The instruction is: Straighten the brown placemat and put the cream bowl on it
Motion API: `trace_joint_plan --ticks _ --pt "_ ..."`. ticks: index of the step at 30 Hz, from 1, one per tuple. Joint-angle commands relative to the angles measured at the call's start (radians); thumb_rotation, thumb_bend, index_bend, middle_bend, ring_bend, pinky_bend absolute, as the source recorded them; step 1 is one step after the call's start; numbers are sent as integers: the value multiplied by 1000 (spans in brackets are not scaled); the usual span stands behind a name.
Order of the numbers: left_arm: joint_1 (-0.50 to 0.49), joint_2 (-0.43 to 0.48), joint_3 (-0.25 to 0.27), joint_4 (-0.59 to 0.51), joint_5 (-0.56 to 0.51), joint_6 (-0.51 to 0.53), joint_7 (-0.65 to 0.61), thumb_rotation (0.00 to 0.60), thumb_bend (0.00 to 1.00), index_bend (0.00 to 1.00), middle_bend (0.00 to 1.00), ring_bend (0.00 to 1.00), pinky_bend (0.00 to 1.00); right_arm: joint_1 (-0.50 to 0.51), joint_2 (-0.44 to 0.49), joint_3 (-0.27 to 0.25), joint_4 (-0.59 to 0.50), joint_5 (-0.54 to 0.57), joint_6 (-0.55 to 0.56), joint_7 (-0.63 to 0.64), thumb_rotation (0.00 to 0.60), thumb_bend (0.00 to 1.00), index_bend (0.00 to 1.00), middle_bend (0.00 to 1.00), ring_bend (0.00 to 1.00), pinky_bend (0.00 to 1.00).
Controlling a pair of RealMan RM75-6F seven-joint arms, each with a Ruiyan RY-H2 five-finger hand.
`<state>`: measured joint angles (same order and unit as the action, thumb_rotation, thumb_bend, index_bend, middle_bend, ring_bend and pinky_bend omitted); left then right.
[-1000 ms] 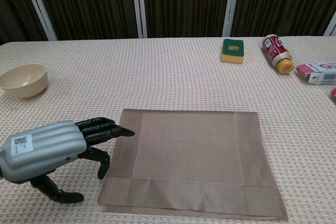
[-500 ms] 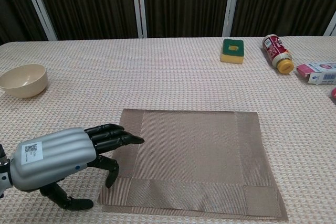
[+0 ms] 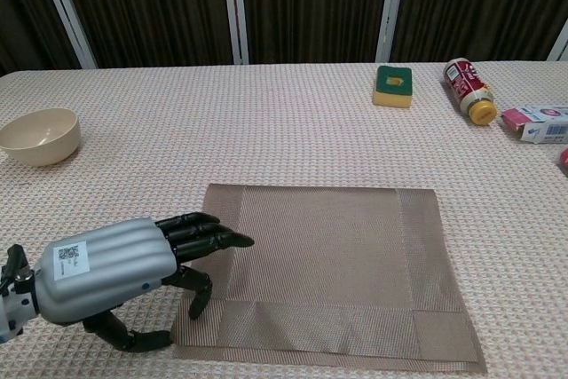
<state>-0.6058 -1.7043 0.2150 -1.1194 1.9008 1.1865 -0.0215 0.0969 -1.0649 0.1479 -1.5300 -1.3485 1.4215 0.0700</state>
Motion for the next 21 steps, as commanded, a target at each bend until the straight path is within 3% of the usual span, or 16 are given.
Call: trace_joint_plan --ticks 1,13,21 --pt "0 -2 2 0 -2 -2 2 600 358 511 0 0 0 0 1 0 -1 0 -1 0 600 0 0 0 0 0" --pt "6 -10 5 9 -18 -8 -5 600 429 528 0 0 0 -2 4 0 -4 -5 3 8 600 0 0 0 0 0" --pt "4 -18 5 12 -22 -10 -10 600 501 626 0 0 0 -3 6 1 -5 -6 6 13 600 0 0 0 0 0"
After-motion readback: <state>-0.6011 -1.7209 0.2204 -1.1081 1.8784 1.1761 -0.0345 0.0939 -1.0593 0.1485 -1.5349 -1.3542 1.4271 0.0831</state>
